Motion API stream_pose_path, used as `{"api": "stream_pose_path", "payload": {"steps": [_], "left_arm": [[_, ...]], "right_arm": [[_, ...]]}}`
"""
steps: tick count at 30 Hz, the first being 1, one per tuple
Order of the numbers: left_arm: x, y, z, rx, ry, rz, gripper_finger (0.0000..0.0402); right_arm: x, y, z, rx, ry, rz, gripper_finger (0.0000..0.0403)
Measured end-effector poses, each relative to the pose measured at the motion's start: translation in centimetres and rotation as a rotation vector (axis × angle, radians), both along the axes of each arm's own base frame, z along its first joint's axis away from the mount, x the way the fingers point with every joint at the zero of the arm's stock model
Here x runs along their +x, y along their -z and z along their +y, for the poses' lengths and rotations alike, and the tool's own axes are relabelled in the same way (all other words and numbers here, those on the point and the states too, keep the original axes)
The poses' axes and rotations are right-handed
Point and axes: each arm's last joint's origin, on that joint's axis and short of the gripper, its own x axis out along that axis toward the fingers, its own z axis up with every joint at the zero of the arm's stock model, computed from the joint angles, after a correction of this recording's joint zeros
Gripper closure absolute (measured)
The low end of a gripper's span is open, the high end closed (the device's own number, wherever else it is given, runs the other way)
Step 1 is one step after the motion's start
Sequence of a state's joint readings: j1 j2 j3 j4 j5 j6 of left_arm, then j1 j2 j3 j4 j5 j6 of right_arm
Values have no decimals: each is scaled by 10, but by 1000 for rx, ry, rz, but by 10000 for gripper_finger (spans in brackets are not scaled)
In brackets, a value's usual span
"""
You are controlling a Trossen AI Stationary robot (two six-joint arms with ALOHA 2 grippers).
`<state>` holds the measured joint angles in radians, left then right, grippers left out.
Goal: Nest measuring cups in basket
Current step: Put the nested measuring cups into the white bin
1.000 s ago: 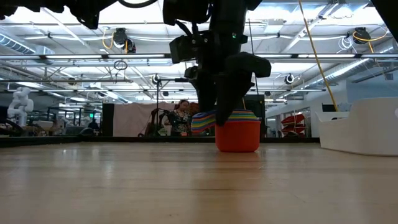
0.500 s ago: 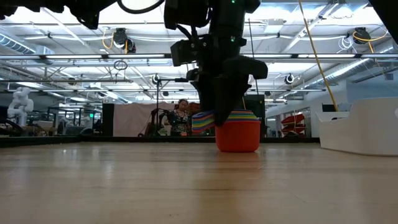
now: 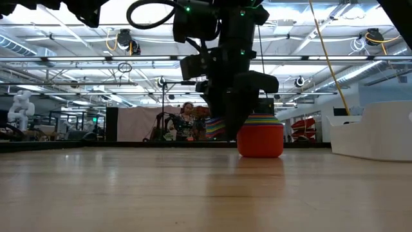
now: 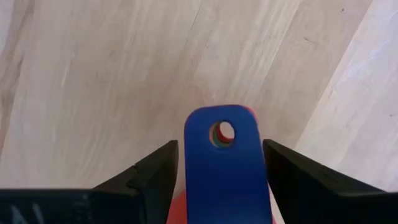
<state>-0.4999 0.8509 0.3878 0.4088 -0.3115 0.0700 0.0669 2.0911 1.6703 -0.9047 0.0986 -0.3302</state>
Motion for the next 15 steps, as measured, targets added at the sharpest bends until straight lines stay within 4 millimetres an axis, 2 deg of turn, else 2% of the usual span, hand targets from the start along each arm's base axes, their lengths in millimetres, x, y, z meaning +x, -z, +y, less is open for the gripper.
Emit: {"api": "stream_pose_path", "payload": {"steps": [7,15], "left_arm": [[0,0,0,0,0,0,190],[0,0,0,0,0,0,190]], "right_arm": [[-1,0,0,23,-4,10,191],[-2,0,0,23,-5,18,266]]}}
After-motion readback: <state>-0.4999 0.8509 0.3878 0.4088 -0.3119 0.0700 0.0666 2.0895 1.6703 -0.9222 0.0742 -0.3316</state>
